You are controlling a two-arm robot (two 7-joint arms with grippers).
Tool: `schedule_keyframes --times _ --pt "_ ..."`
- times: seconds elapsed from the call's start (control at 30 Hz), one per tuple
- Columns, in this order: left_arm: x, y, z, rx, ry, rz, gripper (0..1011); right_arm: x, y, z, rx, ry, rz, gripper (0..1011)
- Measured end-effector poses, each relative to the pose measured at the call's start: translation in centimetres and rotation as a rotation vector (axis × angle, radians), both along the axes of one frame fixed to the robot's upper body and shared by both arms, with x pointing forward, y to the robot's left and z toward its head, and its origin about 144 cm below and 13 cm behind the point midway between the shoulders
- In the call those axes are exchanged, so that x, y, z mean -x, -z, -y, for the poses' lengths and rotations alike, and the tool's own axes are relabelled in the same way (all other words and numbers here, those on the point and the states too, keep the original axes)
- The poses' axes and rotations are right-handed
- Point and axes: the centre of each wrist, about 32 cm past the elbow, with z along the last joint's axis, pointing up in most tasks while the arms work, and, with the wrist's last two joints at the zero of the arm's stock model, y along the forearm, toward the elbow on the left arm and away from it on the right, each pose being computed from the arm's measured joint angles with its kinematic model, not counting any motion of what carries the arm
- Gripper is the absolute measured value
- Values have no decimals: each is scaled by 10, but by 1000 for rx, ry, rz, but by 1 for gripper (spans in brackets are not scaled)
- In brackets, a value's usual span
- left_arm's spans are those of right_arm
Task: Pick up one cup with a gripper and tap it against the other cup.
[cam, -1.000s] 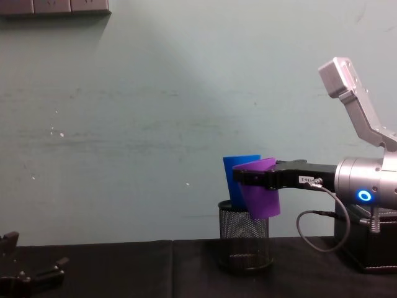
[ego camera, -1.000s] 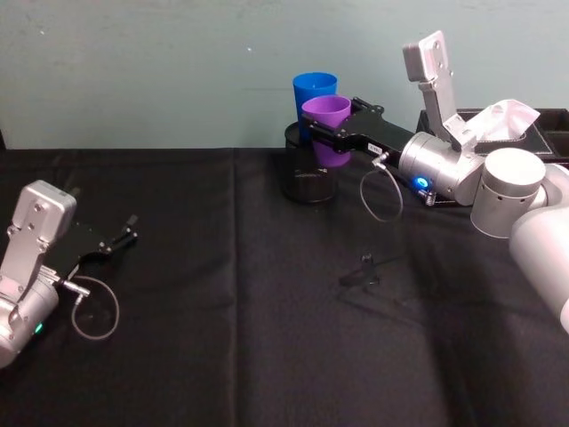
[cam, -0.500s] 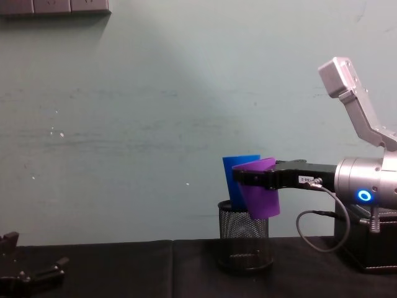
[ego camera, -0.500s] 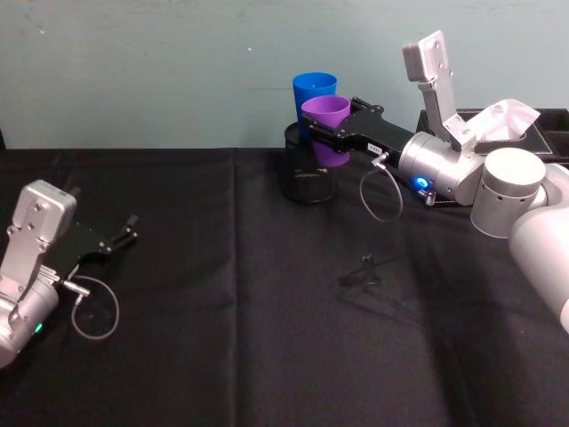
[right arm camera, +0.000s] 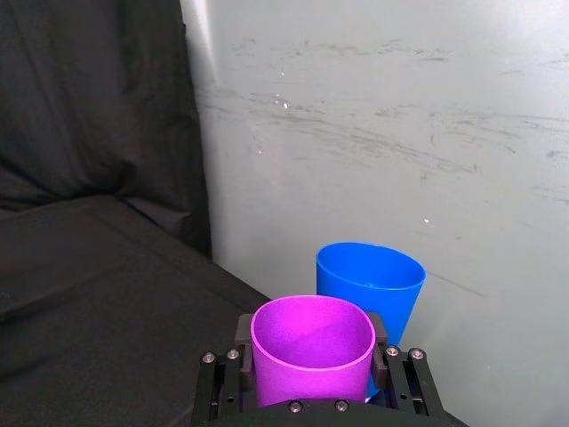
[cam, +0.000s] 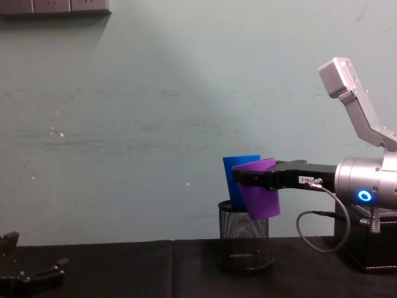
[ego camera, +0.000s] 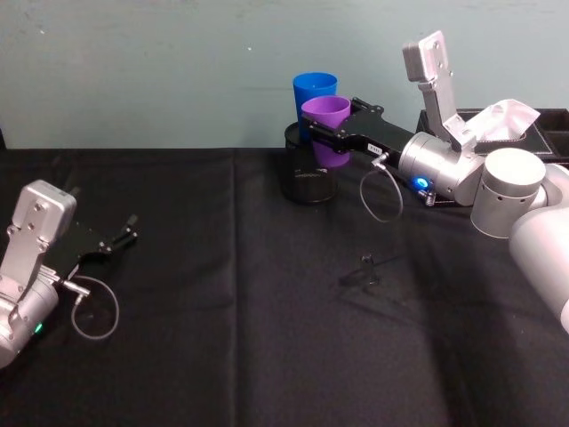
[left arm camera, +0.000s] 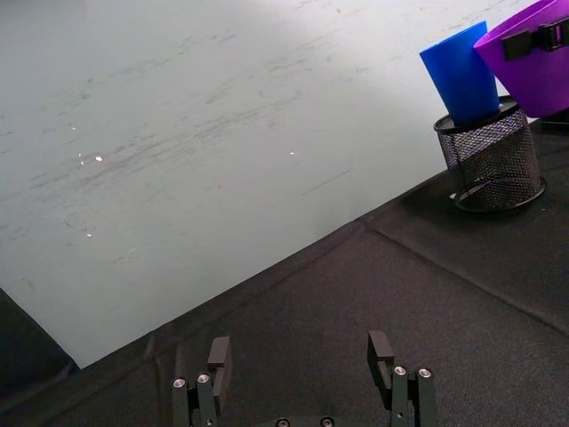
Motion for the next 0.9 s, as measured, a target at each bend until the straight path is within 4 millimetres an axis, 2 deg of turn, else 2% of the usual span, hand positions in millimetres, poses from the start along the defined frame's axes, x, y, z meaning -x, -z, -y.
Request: schedule_keyframes --times 0.9 --pt "0 0 0 0 0 0 1000 0 0 0 0 1 1 726"
